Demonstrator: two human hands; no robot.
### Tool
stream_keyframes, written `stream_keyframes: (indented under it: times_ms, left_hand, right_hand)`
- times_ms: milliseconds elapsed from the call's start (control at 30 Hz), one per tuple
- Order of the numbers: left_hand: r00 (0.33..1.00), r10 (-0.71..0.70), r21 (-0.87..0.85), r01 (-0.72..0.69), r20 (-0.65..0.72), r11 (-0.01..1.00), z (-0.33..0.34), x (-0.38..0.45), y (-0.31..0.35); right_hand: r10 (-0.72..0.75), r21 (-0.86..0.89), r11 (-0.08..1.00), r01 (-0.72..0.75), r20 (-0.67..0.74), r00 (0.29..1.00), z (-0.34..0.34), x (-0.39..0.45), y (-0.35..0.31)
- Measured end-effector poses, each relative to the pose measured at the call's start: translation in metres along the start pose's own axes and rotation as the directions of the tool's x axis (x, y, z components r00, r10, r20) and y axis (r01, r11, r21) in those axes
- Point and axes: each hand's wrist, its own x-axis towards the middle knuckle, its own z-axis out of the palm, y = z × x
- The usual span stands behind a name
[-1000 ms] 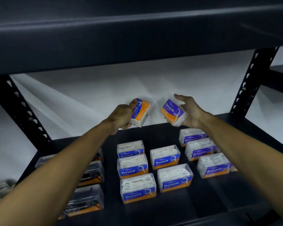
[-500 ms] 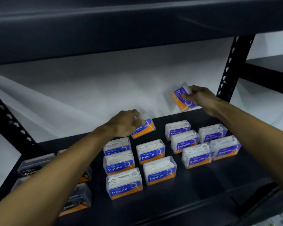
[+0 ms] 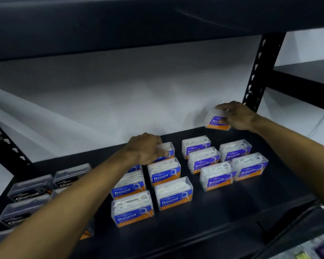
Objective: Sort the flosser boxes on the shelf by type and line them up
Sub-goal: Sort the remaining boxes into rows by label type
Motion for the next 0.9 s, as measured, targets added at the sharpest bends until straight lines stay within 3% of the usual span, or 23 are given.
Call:
stream_keyframes:
  times_ms: [133,300,533,700,900]
  left_hand:
    - [0.999,-0.027,0.013,0.026,0.029,1.0,0.005,0.0,0.0]
    - [0.999,-0.03,0.003,0.03,0.032,1.0,0.005,0.001,-0.002]
    - [0.997,-0.035,-0.018,0.034,-0.069,0.999,-0.002,0.006,-0.001]
    - [0.983,-0.02,-0.128,-0.004,-0.184,0.992,-0.007,0.011,0.015]
    - [0.991,0.057,-0.22,-0.083,-0.121,0.972,-0.005,0.026,0.049]
  right_hand:
    - [-0.001,-0.12,0.993,0.004,0.031,1.0,0.003,0.002,0.003]
    - [-0.004,-0.334,0.941,0.061,0.169,0.986,0.003,0.004,0.009]
    - [0.033,-0.364,0.928,0.077,0.286,0.958,0.008,0.002,0.011]
    - [0.039,-0.361,0.928,0.092,0.34,0.94,0.013,0.004,0.012]
    - [0.041,-0.38,0.918,0.116,0.38,0.924,0.015,0.003,0.016]
